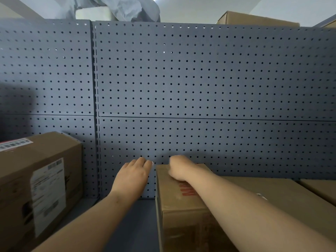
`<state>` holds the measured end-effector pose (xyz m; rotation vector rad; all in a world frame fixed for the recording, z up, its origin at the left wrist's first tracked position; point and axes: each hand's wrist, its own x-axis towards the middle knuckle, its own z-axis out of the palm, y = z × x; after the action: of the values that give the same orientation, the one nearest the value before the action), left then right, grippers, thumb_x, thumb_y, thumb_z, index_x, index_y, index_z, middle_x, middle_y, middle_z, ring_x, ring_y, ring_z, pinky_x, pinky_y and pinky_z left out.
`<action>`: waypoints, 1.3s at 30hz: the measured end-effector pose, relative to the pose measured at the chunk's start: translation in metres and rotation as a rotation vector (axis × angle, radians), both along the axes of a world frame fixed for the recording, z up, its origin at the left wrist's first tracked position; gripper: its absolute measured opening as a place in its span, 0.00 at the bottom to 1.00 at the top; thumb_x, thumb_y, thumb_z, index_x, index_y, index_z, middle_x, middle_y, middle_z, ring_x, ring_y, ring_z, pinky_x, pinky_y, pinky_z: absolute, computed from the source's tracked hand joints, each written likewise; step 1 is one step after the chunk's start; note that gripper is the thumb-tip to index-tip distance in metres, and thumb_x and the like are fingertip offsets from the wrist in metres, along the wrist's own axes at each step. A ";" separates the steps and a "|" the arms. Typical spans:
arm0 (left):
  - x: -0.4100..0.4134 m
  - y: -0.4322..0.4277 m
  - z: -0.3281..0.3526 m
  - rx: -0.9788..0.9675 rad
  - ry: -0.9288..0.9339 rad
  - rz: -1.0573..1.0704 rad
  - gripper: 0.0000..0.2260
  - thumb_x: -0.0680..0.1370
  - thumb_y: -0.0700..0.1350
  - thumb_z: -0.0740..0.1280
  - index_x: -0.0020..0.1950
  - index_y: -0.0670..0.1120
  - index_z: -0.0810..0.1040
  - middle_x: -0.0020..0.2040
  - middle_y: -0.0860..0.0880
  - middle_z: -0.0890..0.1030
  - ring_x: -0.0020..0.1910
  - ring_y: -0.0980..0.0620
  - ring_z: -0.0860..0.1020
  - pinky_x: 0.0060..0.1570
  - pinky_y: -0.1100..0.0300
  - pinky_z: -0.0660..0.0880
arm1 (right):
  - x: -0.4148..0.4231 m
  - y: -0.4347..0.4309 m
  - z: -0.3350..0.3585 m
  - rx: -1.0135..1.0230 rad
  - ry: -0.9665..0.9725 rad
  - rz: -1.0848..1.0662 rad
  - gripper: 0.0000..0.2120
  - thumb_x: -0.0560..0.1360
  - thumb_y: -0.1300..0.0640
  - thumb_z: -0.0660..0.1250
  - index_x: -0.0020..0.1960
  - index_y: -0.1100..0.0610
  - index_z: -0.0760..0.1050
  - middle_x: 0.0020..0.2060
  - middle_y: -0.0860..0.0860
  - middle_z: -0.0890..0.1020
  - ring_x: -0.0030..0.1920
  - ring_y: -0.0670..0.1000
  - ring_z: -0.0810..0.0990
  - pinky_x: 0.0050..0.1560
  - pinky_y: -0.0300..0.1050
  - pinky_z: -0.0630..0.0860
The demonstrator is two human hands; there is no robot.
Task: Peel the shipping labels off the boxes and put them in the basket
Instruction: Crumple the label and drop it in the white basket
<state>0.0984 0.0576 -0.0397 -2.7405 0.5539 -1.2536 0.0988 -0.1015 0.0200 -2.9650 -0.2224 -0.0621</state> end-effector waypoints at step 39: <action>-0.058 -0.022 0.018 -0.025 0.103 0.049 0.20 0.74 0.35 0.64 0.65 0.47 0.69 0.58 0.48 0.74 0.56 0.48 0.74 0.54 0.57 0.69 | -0.119 -0.030 -0.007 0.059 -0.035 0.208 0.14 0.79 0.61 0.58 0.50 0.69 0.78 0.53 0.62 0.82 0.52 0.60 0.81 0.59 0.50 0.76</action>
<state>0.0403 0.0358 -0.0219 -2.8338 0.4787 -1.1221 -0.0204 -0.1314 0.0131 -2.8659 -0.5225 -0.0918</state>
